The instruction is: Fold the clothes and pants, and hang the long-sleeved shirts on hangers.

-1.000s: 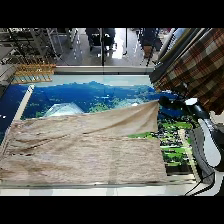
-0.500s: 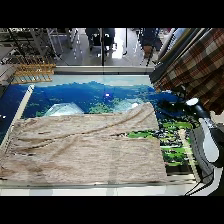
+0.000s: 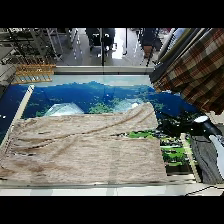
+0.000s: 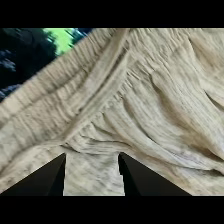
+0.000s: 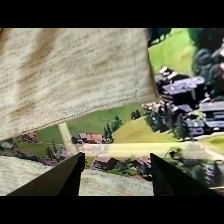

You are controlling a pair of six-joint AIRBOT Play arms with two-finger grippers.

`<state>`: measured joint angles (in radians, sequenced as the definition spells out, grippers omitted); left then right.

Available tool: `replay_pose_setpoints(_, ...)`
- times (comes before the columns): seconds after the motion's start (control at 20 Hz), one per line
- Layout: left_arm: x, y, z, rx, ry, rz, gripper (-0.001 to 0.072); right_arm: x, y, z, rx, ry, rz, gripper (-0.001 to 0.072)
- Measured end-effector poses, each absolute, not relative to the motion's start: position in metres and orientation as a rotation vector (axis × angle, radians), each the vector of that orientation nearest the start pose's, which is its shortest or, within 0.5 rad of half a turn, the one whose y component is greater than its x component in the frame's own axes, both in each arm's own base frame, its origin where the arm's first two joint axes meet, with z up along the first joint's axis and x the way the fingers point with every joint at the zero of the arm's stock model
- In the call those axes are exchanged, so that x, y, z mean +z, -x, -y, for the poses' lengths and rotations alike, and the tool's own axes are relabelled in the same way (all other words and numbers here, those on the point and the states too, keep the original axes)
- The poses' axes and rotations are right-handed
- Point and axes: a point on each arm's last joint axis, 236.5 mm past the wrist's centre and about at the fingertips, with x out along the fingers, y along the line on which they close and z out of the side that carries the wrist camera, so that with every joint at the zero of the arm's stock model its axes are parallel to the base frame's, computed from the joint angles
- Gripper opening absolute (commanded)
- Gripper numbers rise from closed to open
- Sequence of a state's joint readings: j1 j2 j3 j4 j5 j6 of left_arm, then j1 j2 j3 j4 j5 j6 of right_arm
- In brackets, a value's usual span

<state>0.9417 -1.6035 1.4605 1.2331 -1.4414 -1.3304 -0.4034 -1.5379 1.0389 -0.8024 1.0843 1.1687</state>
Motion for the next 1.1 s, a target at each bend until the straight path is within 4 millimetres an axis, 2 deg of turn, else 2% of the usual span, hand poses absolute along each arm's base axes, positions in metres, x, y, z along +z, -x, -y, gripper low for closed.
replay_pose_setpoints(0.2, -0.022, -0.299, -0.258, 0.300, 0.843, -1.281, 0.0362, -0.089, -0.412, 0.006, 0.150, -0.810, -1.220, 0.0439)
replay_pose_setpoints(0.3, -0.022, -0.301, -0.255, 0.290, 0.857, -1.270, 0.0362, -0.096, -0.424, 0.004, 0.116, -0.833, -1.185, 0.0363)
replay_pose_setpoints(0.35, -0.022, -0.301, -0.255, 0.287, 0.858, -1.267, 0.0362, -0.098, -0.432, 0.003, 0.096, -0.851, -1.161, 0.0280)
replay_pose_setpoints(0.45, -0.021, -0.303, -0.255, 0.287, 0.863, -1.257, 0.0362, -0.105, -0.448, 0.001, 0.051, -0.853, -1.109, 0.0016)
replay_pose_setpoints(0.55, -0.021, -0.306, -0.255, 0.285, 0.869, -1.245, 0.0363, -0.102, -0.468, -0.001, 0.018, -0.854, -1.040, 0.0013)
replay_pose_setpoints(0.6, -0.021, -0.306, -0.255, 0.285, 0.870, -1.243, 0.0363, -0.092, -0.481, -0.003, 0.020, -0.863, -0.997, 0.0013)
replay_pose_setpoints(0.65, -0.020, -0.306, -0.255, 0.284, 0.873, -1.239, 0.0363, -0.073, -0.497, -0.005, 0.036, -0.863, -0.946, 0.0012)
replay_pose_setpoints(0.75, -0.019, -0.305, -0.258, 0.292, 0.878, -1.229, 0.0363, -0.024, -0.518, -0.013, 0.125, -0.781, -0.869, 0.0012)
replay_pose_setpoints(0.8, -0.018, -0.302, -0.261, 0.301, 0.883, -1.222, 0.0363, -0.001, -0.519, -0.016, 0.172, -0.705, -0.852, 0.0012)
replay_pose_setpoints(0.85, -0.017, -0.299, -0.265, 0.313, 0.887, -1.215, 0.0363, 0.015, -0.512, -0.019, 0.209, -0.614, -0.870, 0.0012)
replay_pose_setpoints(0.9, -0.017, -0.293, -0.271, 0.334, 0.886, -1.215, 0.0363, 0.021, -0.500, -0.018, 0.220, -0.538, -0.915, 0.0013)
replay_pose_setpoints(1.0, -0.020, -0.275, -0.285, 0.388, 0.878, -1.233, 0.0363, 0.016, -0.470, -0.008, 0.204, -0.411, -1.034, 0.0013)
replay_pose_setpoints(1.1, -0.025, -0.255, -0.298, 0.455, 0.874, -1.261, 0.0363, -0.002, -0.438, -0.001, 0.185, -0.337, -1.166, 0.0013)
